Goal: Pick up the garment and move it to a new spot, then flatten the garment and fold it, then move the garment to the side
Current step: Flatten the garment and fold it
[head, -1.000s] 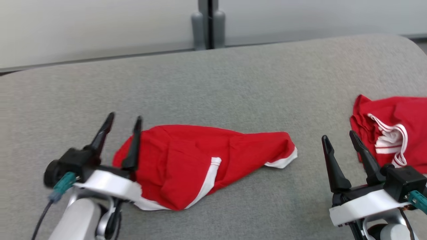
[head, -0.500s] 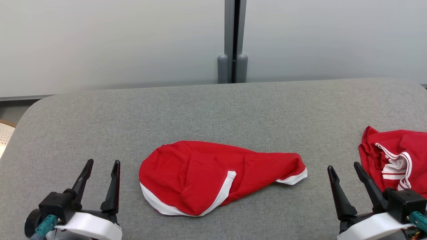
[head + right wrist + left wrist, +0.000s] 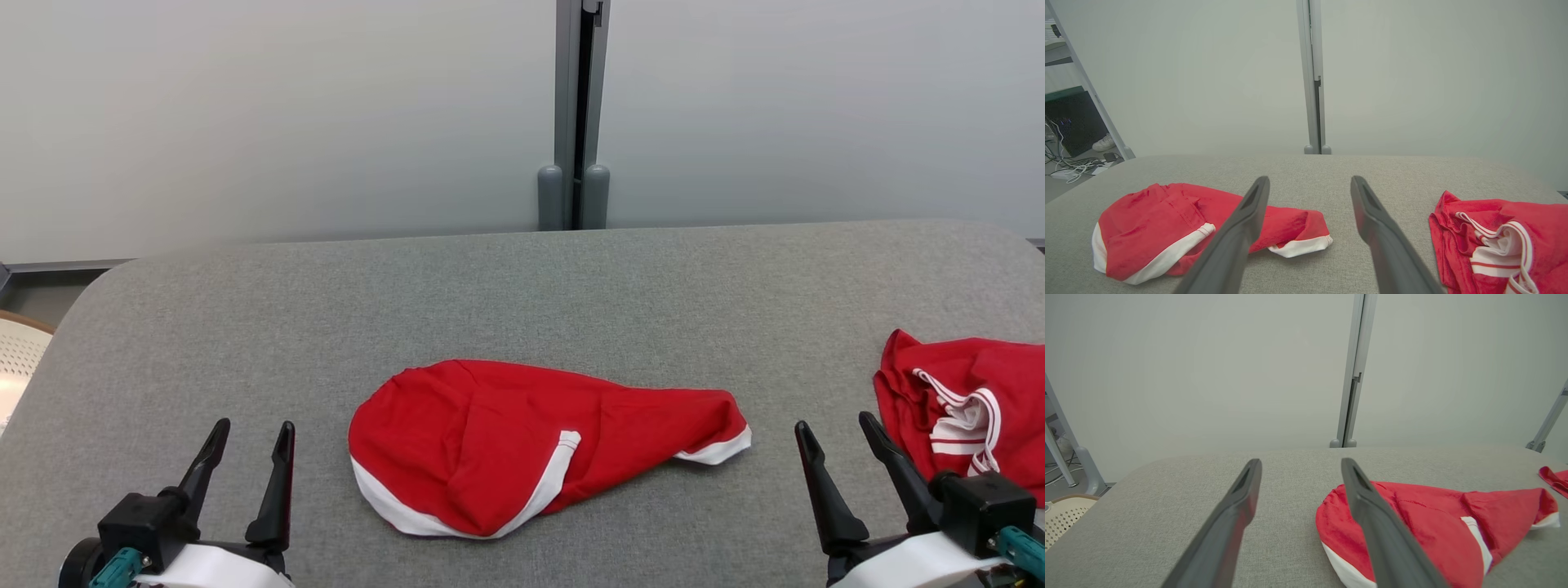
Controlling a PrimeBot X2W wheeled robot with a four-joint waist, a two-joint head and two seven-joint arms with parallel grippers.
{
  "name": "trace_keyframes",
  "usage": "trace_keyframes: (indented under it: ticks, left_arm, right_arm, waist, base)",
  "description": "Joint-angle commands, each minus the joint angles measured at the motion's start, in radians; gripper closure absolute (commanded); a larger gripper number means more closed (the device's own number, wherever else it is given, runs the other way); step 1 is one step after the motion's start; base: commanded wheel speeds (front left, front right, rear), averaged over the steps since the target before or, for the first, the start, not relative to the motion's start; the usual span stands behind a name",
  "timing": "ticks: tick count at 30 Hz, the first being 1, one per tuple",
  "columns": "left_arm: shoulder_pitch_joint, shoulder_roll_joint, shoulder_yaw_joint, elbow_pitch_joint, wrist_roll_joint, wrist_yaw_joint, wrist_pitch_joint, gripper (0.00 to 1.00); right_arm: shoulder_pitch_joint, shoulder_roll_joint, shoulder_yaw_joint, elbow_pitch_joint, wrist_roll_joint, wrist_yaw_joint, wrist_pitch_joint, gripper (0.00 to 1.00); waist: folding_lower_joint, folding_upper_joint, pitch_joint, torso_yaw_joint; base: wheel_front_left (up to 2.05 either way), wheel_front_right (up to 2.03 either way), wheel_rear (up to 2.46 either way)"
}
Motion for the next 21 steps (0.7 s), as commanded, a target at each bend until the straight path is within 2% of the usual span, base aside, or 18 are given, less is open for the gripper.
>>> trace_keyframes:
  ticks: [1, 21]
  left_arm:
    - [-0.004, 0.006, -0.001, -0.001, -0.005, 0.000, -0.001, 0.00]
    - [-0.037, 0.006, -0.018, 0.007, -0.005, -0.004, -0.006, 0.00]
  right_arm:
    - [0.003, -0.007, 0.000, -0.003, -0.002, 0.000, -0.001, 0.00]
    - [-0.005, -0.012, 0.001, -0.010, -0.007, 0.000, 0.011, 0.00]
  waist:
    - [0.0000, 0.0000, 0.001, -0.001]
    - [0.0000, 0.0000, 0.014, 0.016]
  base:
    - [0.00, 0.00, 0.00]
    - [0.00, 0.00, 0.00]
